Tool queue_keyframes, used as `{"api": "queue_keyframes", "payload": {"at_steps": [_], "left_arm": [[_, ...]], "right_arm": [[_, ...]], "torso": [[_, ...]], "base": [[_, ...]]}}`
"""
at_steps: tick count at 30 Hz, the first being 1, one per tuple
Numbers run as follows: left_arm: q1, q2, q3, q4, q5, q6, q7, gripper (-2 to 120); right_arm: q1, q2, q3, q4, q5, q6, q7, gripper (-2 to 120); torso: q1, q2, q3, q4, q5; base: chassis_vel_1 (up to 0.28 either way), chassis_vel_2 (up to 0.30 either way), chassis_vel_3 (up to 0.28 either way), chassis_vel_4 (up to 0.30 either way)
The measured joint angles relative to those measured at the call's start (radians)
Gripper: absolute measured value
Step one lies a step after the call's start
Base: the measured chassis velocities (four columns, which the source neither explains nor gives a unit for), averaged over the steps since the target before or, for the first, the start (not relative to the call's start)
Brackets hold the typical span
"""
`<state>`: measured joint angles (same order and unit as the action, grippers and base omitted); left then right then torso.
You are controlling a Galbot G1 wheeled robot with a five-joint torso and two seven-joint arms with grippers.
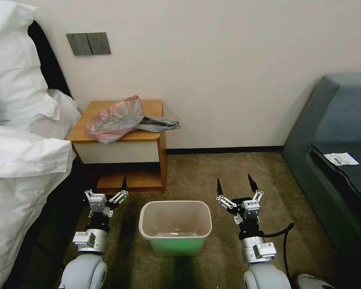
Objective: Pick up the garbage bag from the table and place it over the trash can.
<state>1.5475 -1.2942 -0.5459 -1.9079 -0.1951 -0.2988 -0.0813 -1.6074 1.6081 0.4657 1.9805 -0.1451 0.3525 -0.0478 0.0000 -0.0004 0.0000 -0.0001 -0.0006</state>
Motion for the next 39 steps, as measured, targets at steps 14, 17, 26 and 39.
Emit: {"api": "queue_keyframes", "payload": {"at_steps": [14,17,26,39], "left_arm": [[0.000,0.000,0.000,0.000,0.000,0.000,0.000,96],[0.000,0.000,0.000,0.000,0.000,0.000,0.000,96],[0.000,0.000,0.000,0.000,0.000,0.000,0.000,96],[0.000,0.000,0.000,0.000,0.000,0.000,0.000,96]], "right_arm": [[0.000,0.000,0.000,0.000,0.000,0.000,0.000,100],[0.000,0.000,0.000,0.000,0.000,0.000,0.000,100],[0.000,0.000,0.000,0.000,0.000,0.000,0.000,100],[0.000,0.000,0.000,0.000,0.000,0.000,0.000,100]], "torso": [[0.000,0.000,0.000,0.0000,0.0000],[0.000,0.000,0.000,0.0000,0.0000],[0.000,0.000,0.000,0.0000,0.0000],[0.000,0.000,0.000,0.0000,0.0000]], "base": [[0.000,0.000,0.000,0.000],[0.000,0.000,0.000,0.000],[0.000,0.000,0.000,0.000],[0.000,0.000,0.000,0.000]]}}
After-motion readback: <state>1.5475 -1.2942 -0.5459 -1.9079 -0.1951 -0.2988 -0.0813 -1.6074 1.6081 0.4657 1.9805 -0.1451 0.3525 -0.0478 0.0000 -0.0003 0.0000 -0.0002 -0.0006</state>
